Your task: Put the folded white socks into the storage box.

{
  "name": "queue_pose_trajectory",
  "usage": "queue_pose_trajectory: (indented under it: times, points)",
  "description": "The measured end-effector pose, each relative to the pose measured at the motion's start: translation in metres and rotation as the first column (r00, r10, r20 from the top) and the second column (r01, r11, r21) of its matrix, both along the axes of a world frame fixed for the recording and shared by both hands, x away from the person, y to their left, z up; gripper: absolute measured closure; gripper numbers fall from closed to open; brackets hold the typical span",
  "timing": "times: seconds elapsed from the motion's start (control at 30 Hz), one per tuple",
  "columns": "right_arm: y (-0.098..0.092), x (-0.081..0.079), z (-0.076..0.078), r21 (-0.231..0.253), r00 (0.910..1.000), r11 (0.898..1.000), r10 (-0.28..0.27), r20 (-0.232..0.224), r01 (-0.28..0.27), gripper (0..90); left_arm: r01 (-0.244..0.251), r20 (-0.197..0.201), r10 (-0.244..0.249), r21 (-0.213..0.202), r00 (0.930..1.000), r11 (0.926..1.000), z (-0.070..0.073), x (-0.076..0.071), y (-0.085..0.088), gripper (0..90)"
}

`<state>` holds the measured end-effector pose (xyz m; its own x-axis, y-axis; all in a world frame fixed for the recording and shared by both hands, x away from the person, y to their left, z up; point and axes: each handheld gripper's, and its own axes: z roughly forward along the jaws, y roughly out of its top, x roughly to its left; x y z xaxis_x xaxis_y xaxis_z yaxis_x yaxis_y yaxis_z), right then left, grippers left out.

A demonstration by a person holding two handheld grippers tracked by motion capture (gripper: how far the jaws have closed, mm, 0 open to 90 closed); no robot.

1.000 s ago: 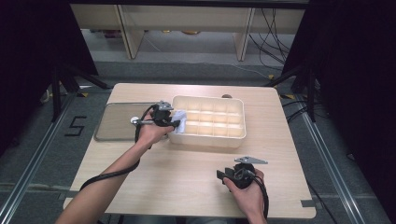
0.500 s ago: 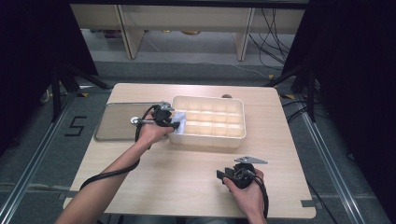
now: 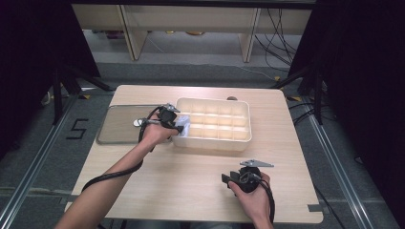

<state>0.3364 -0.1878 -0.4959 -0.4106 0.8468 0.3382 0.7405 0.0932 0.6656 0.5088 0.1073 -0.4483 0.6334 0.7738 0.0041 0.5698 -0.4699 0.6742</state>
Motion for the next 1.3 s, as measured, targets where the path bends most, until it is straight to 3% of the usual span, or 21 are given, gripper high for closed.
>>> queue_pose_trajectory:
  times: [0.17,0.67,0.8,0.83,0.93,1.3]
  points:
    - [0.0,0.0,0.0,-0.002,1.0,1.0,-0.001,0.0,0.001,57.1,0.009,-0.01,-0.009,0.021,0.9999,0.9997,0.001,0.001,0.0,69.9]
    - [0.0,0.001,0.0,0.001,1.0,1.0,0.009,0.0,-0.009,56.9,0.023,-0.092,-0.015,0.082,0.9956,0.9964,0.008,0.009,-0.005,70.3]
    - [0.0,0.0,0.002,-0.024,1.0,1.0,-0.001,-0.003,0.001,56.8,0.034,-0.126,-0.019,0.111,0.9919,0.9932,0.01,0.012,-0.008,70.4]
    - [0.002,-0.001,0.001,0.016,0.9996,1.0,-0.009,-0.027,0.009,56.8,0.035,-0.128,-0.02,0.115,0.9916,0.9927,0.011,0.012,-0.008,70.3]
    - [0.0,0.0,0.002,-0.021,0.9999,1.0,-0.006,-0.012,0.006,56.8,0.036,-0.133,-0.019,0.128,0.9909,0.9911,0.01,0.012,-0.009,70.4]
    - [-0.001,0.0,0.001,-0.016,1.0,1.0,-0.001,-0.002,0.001,56.8,0.046,-0.168,-0.017,0.172,0.9856,0.9841,0.011,0.015,-0.015,70.6]
